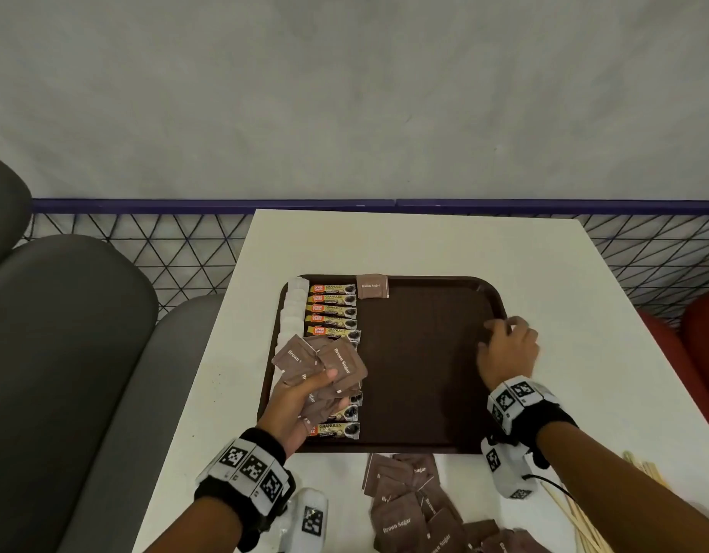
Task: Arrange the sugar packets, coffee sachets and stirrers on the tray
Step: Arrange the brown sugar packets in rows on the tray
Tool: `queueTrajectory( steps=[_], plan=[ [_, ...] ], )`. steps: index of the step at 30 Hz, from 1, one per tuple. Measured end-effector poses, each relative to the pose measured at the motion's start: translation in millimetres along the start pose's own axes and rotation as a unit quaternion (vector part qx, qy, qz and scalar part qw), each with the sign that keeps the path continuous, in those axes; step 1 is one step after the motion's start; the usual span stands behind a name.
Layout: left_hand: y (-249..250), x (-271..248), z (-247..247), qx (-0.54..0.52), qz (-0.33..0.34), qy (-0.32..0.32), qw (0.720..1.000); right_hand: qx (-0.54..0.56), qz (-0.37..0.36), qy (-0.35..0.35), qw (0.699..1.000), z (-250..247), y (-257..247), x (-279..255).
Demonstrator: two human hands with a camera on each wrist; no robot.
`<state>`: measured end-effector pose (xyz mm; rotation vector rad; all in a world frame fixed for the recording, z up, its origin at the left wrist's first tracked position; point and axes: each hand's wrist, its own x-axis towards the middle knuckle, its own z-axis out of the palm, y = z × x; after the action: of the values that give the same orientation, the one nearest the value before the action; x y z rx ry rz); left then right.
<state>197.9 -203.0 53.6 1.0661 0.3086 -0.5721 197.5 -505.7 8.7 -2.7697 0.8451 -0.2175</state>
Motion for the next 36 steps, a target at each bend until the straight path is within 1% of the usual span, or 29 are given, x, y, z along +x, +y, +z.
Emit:
queueTrajectory(
  steps=[1,2,3,4,5,6,7,9,11,13,15,17,18,19,20,22,23,24,27,32,36],
  plan=[
    [-0.2,1.7,2.3,0.004,-0.002,-0.001,1.0,0.023,-0.044,-0.005,0.999,-0.1,-11.1,-2.7],
    [-0.1,2.9,4.7,0.008,-0.003,-0.003,1.0,0.086,-0.089,-0.036,0.992,0.9,-23.7,-5.4],
    [0.1,4.3,6.7,0.01,-0.005,-0.004,1.0,0.182,-0.118,-0.091,0.972,0.6,-37.4,-9.2],
    [0.1,5.6,8.3,0.012,-0.006,-0.003,1.0,0.279,-0.123,-0.156,0.939,-2.2,-52.0,-14.8],
    [-0.1,6.7,9.5,0.01,-0.006,0.0,1.0,0.355,-0.116,-0.222,0.901,-7.0,-66.3,-21.0],
    [0.1,7.7,10.5,0.007,-0.006,0.002,1.0,0.4,-0.11,-0.281,0.865,-11.4,-79.3,-26.5],
    [0.0,8.9,10.8,0.004,-0.004,0.003,1.0,0.416,-0.107,-0.33,0.841,-14.7,-90.1,-31.5],
    [-0.9,11.4,11.2,0.0,-0.004,0.003,1.0,0.42,-0.113,-0.398,0.808,-14.4,-103.5,-37.4],
    [-1.2,13.0,10.7,-0.008,-0.006,0.003,1.0,0.425,-0.115,-0.424,0.792,-10.5,-110.0,-37.6],
    [-0.7,13.9,10.1,-0.018,-0.009,0.002,1.0,0.442,-0.1,-0.42,0.786,-5.7,-112.3,-32.8],
    [0.0,14.7,8.0,-0.033,-0.011,0.002,0.999,0.485,-0.066,-0.395,0.777,-2.7,-113.0,-25.4],
    [1.3,15.9,3.6,-0.049,-0.009,0.013,0.999,0.536,-0.013,-0.359,0.764,-2.5,-112.9,-13.4],
    [2.1,16.8,0.6,-0.054,-0.008,0.02,0.998,0.549,0.009,-0.335,0.766,-2.0,-112.5,-5.6],
    [3.2,17.8,-2.5,-0.057,-0.008,0.027,0.998,0.546,0.024,-0.308,0.778,0.1,-111.7,4.2],
    [4.3,18.8,-6.2,-0.06,-0.007,0.034,0.998,0.529,0.028,-0.277,0.802,3.0,-110.5,15.3],
    [7.0,19.4,-12.5,-0.063,-0.007,0.04,0.997,0.477,0.015,-0.22,0.851,9.8,-109.7,38.4],
    [8.5,19.7,-15.8,-0.066,-0.008,0.038,0.997,0.454,0.006,-0.207,0.867,12.8,-111.1,48.1],
    [10.1,19.5,-18.5,-0.071,-0.009,0.035,0.997,0.436,0.0,-0.205,0.877,16.3,-113.4,56.1],
    [13.3,19.8,-26.6,-0.067,-0.007,0.031,0.997,0.376,-0.019,-0.208,0.903,25.8,-124.0,70.5],
    [16.1,21.7,-37.0,-0.066,-0.008,0.032,0.997,0.352,-0.028,-0.203,0.913,46.1,-141.0,77.1],
    [20.7,19.7,-39.7,-0.074,-0.012,0.009,0.997,0.29,-0.061,-0.171,0.94,55.9,-151.9,78.8]
  ],
)
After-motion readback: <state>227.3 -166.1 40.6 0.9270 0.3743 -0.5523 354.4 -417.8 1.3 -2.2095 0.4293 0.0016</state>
